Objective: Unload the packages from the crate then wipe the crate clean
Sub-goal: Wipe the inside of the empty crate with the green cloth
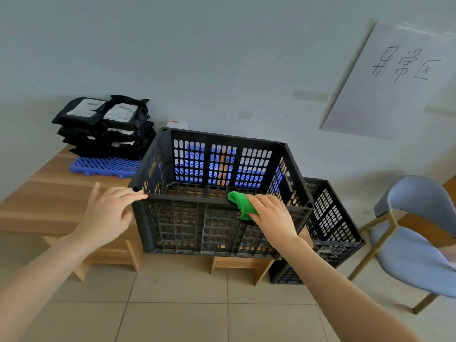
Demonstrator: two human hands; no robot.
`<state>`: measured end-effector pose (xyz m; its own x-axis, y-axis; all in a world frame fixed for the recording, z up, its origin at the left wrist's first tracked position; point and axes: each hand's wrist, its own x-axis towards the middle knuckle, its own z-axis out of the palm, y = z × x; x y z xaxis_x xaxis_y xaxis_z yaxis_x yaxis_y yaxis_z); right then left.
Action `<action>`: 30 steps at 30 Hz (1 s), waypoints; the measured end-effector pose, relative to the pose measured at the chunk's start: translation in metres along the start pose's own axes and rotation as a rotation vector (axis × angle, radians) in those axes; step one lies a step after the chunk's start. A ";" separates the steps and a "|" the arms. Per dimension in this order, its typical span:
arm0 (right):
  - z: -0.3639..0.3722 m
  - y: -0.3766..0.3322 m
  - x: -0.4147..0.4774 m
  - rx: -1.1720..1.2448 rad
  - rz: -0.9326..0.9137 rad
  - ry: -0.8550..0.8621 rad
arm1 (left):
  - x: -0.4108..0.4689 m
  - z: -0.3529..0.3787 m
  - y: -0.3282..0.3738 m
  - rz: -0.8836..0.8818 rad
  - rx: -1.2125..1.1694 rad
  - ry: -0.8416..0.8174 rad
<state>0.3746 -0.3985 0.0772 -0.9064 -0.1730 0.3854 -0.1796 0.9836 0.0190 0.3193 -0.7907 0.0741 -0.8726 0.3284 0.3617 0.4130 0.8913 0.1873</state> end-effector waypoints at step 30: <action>0.030 -0.079 0.043 -0.038 -0.188 0.130 | -0.003 -0.011 0.002 0.049 -0.006 -0.020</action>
<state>0.3386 -0.4853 0.0644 -0.8012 -0.3473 0.4873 -0.3237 0.9364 0.1353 0.3259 -0.7934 0.0830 -0.8561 0.3780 0.3523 0.4572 0.8719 0.1754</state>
